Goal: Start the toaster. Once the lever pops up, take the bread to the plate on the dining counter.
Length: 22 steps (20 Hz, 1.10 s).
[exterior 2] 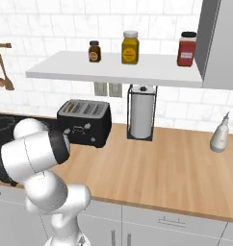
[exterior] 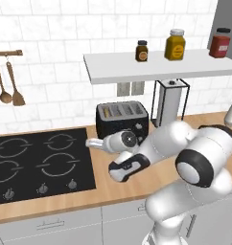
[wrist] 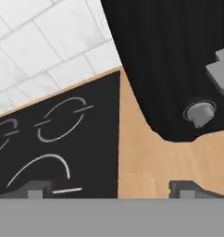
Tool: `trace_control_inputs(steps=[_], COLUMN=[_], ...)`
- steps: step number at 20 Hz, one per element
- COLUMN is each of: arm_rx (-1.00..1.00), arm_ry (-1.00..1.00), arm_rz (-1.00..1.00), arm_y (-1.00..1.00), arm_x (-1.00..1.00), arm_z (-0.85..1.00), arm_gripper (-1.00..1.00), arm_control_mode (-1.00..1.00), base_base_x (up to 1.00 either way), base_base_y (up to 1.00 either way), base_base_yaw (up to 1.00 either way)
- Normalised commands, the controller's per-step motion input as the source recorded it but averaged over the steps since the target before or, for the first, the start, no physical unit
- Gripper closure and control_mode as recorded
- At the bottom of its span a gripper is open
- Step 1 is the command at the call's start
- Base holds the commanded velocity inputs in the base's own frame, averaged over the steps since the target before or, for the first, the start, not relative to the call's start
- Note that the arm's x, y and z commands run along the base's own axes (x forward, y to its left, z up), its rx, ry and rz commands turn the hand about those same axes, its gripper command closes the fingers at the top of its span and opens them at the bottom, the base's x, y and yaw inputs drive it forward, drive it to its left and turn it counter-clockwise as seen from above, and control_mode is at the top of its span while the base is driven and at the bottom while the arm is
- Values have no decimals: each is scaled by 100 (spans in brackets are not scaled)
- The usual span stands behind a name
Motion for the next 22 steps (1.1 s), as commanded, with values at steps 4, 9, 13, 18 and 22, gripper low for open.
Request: trace_control_inputs(steps=[4,9,13,18,22], arm_rx=[22,4,0,-5,-22], arm_ry=[40,1,0,0,-1], arm_rz=[-25,-9,-1,0,0], arm_y=[35,2,0,-1,-29], arm_x=[-72,-44,-11,-2,-1], arm_z=[69,100,100,100,83], arm_gripper=[-100,-100,-100,-100,-100], arm_control_mode=[-100,-100,-100,-100,-100], base_base_x=[0,0,0,0,0], base_base_y=[0,0,0,0,0], base_base_yaw=[0,0,0,0,0])
